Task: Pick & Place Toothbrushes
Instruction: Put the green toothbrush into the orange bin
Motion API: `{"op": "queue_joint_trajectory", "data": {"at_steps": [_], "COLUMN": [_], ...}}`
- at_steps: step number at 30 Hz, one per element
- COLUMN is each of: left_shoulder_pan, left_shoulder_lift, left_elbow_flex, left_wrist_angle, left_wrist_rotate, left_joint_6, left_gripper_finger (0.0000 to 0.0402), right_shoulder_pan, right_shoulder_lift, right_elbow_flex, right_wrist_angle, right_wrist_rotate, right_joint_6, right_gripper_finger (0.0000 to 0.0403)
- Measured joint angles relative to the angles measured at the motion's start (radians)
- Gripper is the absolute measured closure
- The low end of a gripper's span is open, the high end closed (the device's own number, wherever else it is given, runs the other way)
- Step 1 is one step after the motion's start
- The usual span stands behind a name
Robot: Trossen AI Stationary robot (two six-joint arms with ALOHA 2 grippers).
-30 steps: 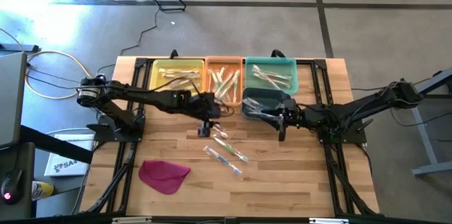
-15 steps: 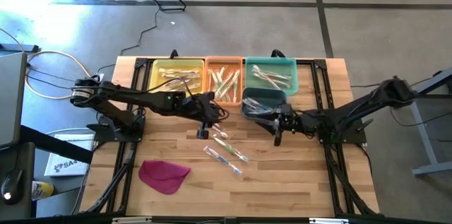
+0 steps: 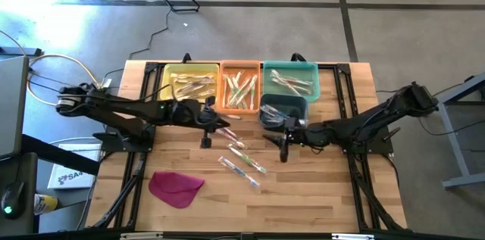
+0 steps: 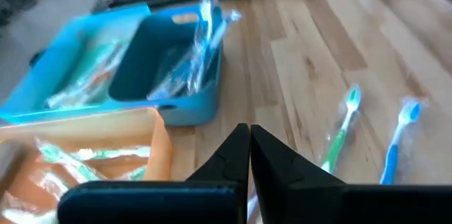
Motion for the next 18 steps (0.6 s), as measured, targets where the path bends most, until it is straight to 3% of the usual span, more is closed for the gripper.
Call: {"op": "queue_joint_trajectory", "data": {"at_steps": [9, 18], "left_shoulder_pan": [0.0, 0.0], "left_shoulder_lift": [-0.197, -0.387], "left_elbow_flex": [-0.125, -0.195], "left_wrist_angle": [0.032, 0.037], "left_wrist_rotate": [-0.01, -0.016], "left_joint_6": [-0.018, -0.032], "left_gripper_finger": [0.0391, 0.0391], "right_shoulder_pan": [0.006, 0.025], "right_shoulder_lift": [0.162, 0.32], "right_elbow_flex": [0.24, 0.406], "right_wrist_angle": [-0.347, -0.483], "right_wrist_rotate": [0.025, -0.051], "right_joint_6": [0.004, 0.004], "right_gripper_finger": [0.0275, 0.0275]}}
